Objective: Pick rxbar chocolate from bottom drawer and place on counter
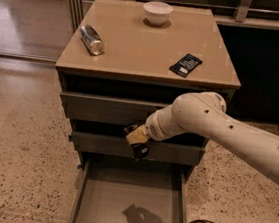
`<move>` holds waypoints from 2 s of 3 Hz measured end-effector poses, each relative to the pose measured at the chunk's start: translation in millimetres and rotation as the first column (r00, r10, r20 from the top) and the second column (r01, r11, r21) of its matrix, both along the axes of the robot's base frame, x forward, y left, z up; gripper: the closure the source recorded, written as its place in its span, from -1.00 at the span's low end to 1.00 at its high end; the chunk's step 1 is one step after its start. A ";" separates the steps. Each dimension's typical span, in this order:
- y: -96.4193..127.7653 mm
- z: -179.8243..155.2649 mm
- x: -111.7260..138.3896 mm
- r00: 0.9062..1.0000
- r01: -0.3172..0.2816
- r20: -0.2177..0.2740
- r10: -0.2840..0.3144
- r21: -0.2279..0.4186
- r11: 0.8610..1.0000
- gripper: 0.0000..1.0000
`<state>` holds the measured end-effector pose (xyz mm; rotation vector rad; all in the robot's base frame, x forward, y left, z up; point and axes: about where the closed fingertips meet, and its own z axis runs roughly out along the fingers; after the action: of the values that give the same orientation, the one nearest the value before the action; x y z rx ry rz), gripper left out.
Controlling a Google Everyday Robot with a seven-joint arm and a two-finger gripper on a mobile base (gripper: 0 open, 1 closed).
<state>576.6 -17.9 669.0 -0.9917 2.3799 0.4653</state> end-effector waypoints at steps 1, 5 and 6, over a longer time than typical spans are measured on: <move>7.8 64.6 11.1 0.997 -0.048 0.063 0.045 0.049 0.998 1.00; 4.5 198.6 54.0 0.984 -0.149 0.106 0.142 0.064 0.987 1.00; 8.5 238.3 78.9 0.978 -0.182 0.124 0.169 0.099 0.978 1.00</move>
Offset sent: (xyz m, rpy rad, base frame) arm 0.0070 0.0066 0.0520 0.0399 -0.0474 0.0382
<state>655.5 -9.4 907.3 -1.1517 2.1513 0.5812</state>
